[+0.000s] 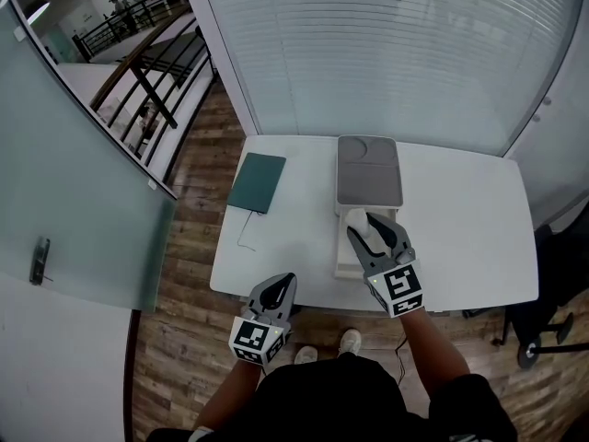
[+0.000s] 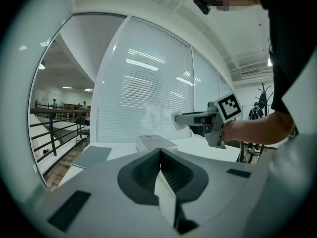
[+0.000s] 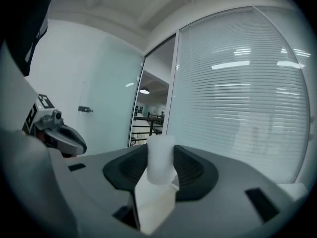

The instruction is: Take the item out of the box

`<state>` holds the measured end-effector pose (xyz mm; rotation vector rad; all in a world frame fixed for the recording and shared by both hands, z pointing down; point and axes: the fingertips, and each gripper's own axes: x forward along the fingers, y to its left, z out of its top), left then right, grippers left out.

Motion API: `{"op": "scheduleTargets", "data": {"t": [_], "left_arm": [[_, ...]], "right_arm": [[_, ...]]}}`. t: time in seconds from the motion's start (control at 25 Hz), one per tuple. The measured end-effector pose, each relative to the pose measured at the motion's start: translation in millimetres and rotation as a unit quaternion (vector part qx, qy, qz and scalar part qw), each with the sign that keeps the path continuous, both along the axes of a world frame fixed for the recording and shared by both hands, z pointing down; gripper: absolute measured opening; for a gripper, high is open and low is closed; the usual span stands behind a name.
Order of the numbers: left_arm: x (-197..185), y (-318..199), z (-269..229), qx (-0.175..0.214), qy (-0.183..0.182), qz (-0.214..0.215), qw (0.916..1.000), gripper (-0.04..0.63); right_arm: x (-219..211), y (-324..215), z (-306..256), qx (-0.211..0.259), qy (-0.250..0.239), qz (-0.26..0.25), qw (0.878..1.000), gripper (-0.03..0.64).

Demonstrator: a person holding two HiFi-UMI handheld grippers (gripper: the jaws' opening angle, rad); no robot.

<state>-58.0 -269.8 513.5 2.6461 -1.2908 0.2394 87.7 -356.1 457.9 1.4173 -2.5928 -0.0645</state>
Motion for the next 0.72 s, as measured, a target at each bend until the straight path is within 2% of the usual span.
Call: {"op": "scheduleTargets", "data": {"t": [0.16, 0.28, 0.44, 0.72], "left_arm": [[-8.3, -3.4, 0.1, -0.001, 0.002, -0.015, 0.9999, 0.011], [-16.7, -6.3, -1.6, 0.001, 0.003, -0.026, 0.9997, 0.011], [-22.6, -7.0, -4.5, 0.011, -0.01, -0.036, 0.9992, 0.011], [-13.3, -5.8, -11.4, 0.02, -0.007, -0.023, 0.9995, 0.011]], "right_arm": [[12.5, 13.2, -14.0, -0.008, -0.068, 0.034, 0.997, 0.172], [25.5, 27.8, -26.4, 0.014, -0.121, 0.062, 0.991, 0.17], [36.7, 46.5, -33.1, 0.058, -0.122, 0.089, 0.987, 0.17], [40.1, 58.7, -27.5, 0.066, -0.144, 0.106, 0.982, 0.17]]}}
